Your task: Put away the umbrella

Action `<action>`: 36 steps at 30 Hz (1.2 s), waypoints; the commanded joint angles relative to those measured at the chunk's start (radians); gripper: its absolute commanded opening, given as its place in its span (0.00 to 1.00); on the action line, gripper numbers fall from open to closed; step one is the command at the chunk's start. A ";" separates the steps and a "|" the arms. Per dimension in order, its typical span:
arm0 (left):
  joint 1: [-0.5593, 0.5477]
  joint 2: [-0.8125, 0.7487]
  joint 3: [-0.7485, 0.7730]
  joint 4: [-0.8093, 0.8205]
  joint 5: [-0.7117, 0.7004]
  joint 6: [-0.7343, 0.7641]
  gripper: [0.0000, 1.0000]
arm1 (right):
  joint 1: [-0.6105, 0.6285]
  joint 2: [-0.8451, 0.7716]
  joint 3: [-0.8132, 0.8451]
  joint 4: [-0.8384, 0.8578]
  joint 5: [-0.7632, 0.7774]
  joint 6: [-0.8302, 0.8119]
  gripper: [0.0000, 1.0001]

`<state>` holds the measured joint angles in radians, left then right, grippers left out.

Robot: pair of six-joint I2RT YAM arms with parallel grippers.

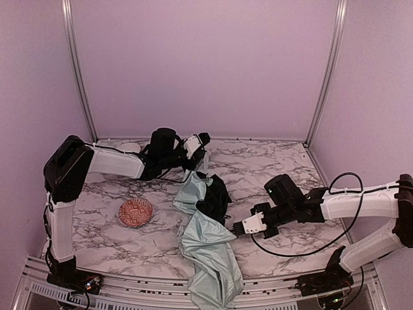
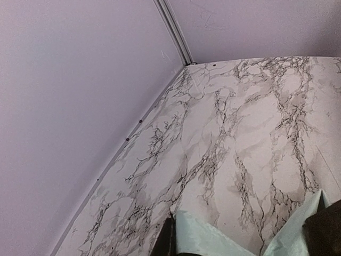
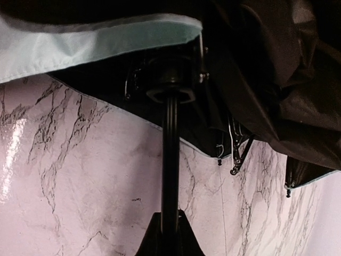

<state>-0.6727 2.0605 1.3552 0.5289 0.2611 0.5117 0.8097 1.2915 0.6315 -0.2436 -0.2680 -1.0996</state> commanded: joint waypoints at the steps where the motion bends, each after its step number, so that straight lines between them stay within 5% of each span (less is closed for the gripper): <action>1: 0.002 0.077 0.052 0.040 -0.129 -0.059 0.18 | 0.001 0.070 -0.015 0.064 0.052 0.027 0.00; 4: 0.002 0.105 0.104 0.048 -0.312 -0.120 0.68 | -0.016 0.112 0.011 0.072 0.058 0.063 0.00; 8: 0.012 0.110 0.176 0.027 -0.563 -0.139 0.98 | -0.025 0.144 0.011 0.066 0.057 0.056 0.00; 13: 0.096 0.123 0.286 -0.126 -0.692 -0.180 0.99 | -0.027 0.172 0.006 0.066 0.093 0.084 0.00; 18: 0.082 -0.058 0.166 -0.127 -0.670 -0.125 0.99 | -0.042 0.170 0.026 0.050 0.088 0.136 0.00; 23: -0.128 -0.438 -0.158 -0.210 -0.359 0.011 0.87 | -0.060 0.165 0.091 0.023 0.060 0.240 0.00; 28: -0.211 -0.700 -0.404 -0.247 0.141 -0.281 0.76 | -0.095 0.117 0.159 0.023 0.053 0.343 0.00; 36: -0.243 -0.749 -0.438 -0.200 -0.132 -0.425 0.71 | -0.030 0.047 0.155 0.043 0.126 0.219 0.00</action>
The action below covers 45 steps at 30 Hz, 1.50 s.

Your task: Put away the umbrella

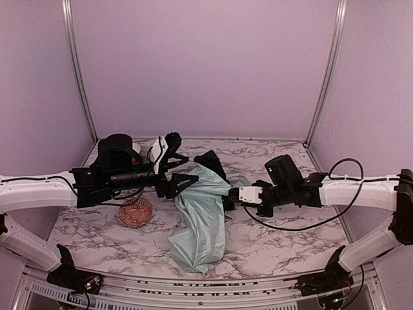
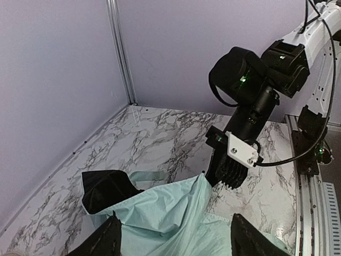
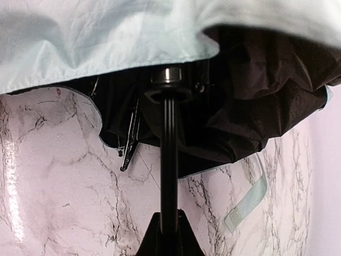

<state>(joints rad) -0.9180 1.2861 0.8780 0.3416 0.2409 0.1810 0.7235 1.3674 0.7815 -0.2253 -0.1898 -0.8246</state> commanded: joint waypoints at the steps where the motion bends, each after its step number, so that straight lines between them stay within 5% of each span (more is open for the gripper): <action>1: 0.010 0.045 0.070 -0.038 -0.129 -0.110 0.77 | 0.074 -0.020 0.000 0.026 0.075 -0.066 0.00; 4: 0.034 0.109 0.126 -0.144 -0.092 -0.120 0.88 | 0.080 0.011 -0.020 0.040 0.103 -0.043 0.00; 9: 0.045 0.136 0.008 -0.159 -0.100 -0.066 0.93 | 0.080 0.048 -0.110 0.168 0.104 -0.039 0.01; 10: 0.050 0.130 -0.010 -0.141 -0.088 -0.080 0.94 | 0.080 0.051 -0.122 0.195 0.111 -0.039 0.08; 13: 0.062 0.112 -0.019 -0.109 -0.012 -0.117 0.95 | 0.082 0.043 -0.128 0.212 0.116 -0.045 0.52; 17: 0.063 0.096 -0.032 -0.101 0.084 -0.084 0.97 | 0.088 -0.025 -0.117 0.200 0.136 -0.025 0.81; 18: 0.063 0.093 -0.039 -0.102 0.068 -0.078 0.96 | 0.093 -0.055 -0.119 0.190 0.136 -0.019 0.97; 19: 0.062 0.094 -0.046 -0.101 0.046 -0.071 0.95 | 0.098 -0.090 -0.122 0.176 0.130 -0.010 0.99; 24: 0.062 0.144 -0.036 -0.101 0.022 -0.029 0.83 | 0.109 -0.308 -0.120 0.032 0.065 0.054 1.00; 29: 0.061 0.198 0.013 -0.094 0.002 -0.042 0.76 | 0.082 -0.444 0.046 -0.060 0.062 0.370 1.00; 32: 0.061 0.210 0.033 -0.056 -0.058 -0.081 0.68 | 0.031 -0.304 0.290 -0.088 0.053 0.770 0.93; 36: 0.061 0.230 0.044 -0.039 -0.116 -0.129 0.62 | 0.026 0.031 0.616 -0.304 0.100 1.204 0.52; 40: 0.062 0.235 0.026 -0.031 -0.142 -0.214 0.64 | 0.165 0.248 0.894 -0.569 0.305 1.276 0.45; 45: 0.061 0.269 0.024 -0.008 -0.142 -0.308 0.73 | 0.224 0.278 0.903 -0.585 0.343 1.346 0.33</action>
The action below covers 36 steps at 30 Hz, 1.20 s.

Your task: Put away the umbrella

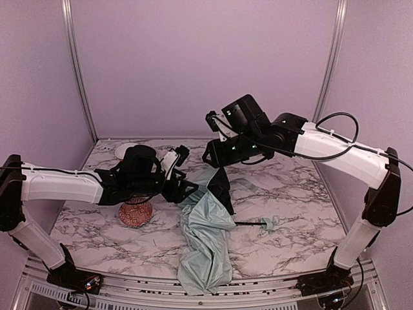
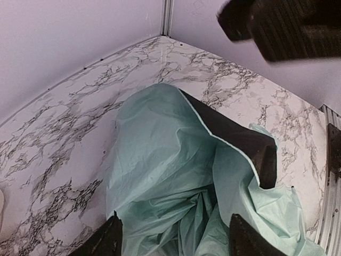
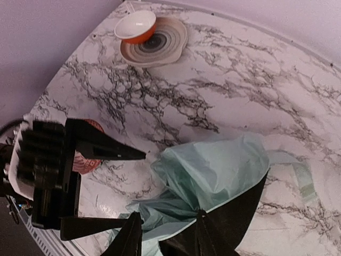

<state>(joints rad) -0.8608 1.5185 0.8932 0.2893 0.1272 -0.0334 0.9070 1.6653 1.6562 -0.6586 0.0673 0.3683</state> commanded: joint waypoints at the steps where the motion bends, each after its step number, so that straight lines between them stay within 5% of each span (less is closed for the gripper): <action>1: 0.004 0.047 0.011 0.047 -0.043 -0.094 0.77 | 0.043 -0.013 0.022 -0.154 0.082 0.167 0.34; 10: -0.019 0.160 0.061 0.052 -0.076 -0.055 0.85 | 0.045 0.145 0.068 -0.185 0.111 0.176 0.67; 13: -0.038 0.153 0.057 0.057 -0.077 -0.056 0.85 | 0.051 0.174 0.083 -0.208 0.108 0.161 0.68; 16: -0.044 0.145 0.050 0.057 -0.084 -0.058 0.84 | 0.053 0.183 0.045 -0.207 0.113 0.156 0.55; 22: -0.044 0.091 0.027 0.057 -0.102 -0.018 0.83 | 0.020 0.153 0.031 -0.194 0.054 0.118 0.02; 28: -0.044 -0.039 -0.016 0.057 0.051 0.072 0.78 | -0.076 -0.049 -0.216 0.165 -0.298 0.070 0.00; 32: -0.052 -0.050 -0.016 0.057 0.206 0.075 0.83 | -0.115 -0.169 -0.387 0.443 -0.533 0.058 0.00; 36: -0.059 -0.011 -0.006 0.057 0.248 0.075 0.86 | -0.130 -0.210 -0.451 0.488 -0.583 0.027 0.00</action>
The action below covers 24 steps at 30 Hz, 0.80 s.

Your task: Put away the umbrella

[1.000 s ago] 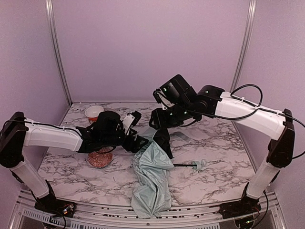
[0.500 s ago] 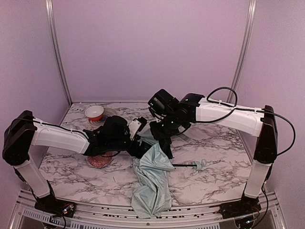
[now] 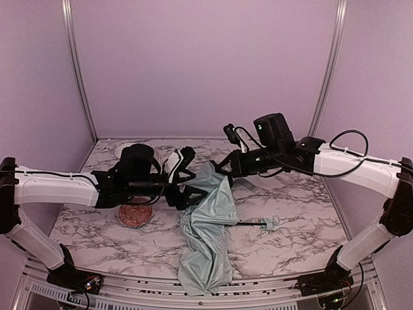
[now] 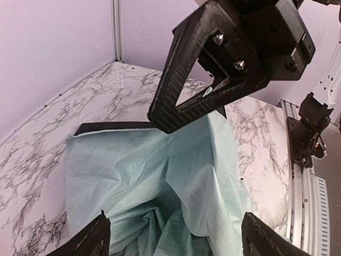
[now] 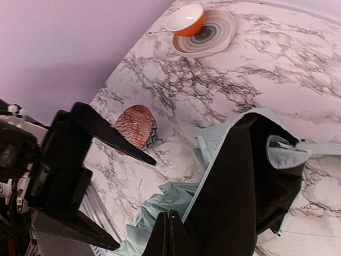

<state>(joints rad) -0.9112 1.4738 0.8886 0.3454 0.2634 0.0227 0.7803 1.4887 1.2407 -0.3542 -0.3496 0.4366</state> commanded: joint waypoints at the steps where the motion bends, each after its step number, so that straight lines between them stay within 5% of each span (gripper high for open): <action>1: -0.011 0.052 0.004 0.003 0.119 0.019 0.86 | -0.007 -0.040 -0.056 0.202 -0.179 -0.037 0.00; 3: -0.011 0.099 0.018 0.006 0.116 0.017 0.85 | -0.015 -0.052 -0.096 0.260 -0.216 -0.022 0.00; 5: -0.013 0.138 0.040 0.005 0.118 0.008 0.73 | -0.033 -0.056 -0.122 0.285 -0.229 0.003 0.00; 12: -0.015 0.165 0.028 0.009 0.182 0.016 0.02 | -0.136 -0.129 -0.268 0.371 -0.236 0.134 0.00; 24: -0.035 0.149 -0.033 0.007 0.144 0.064 0.00 | -0.281 -0.215 -0.330 -0.076 0.152 0.165 0.00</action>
<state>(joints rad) -0.9295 1.6379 0.8825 0.3546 0.4137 0.0463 0.5323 1.2961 0.8715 -0.2687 -0.3435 0.6235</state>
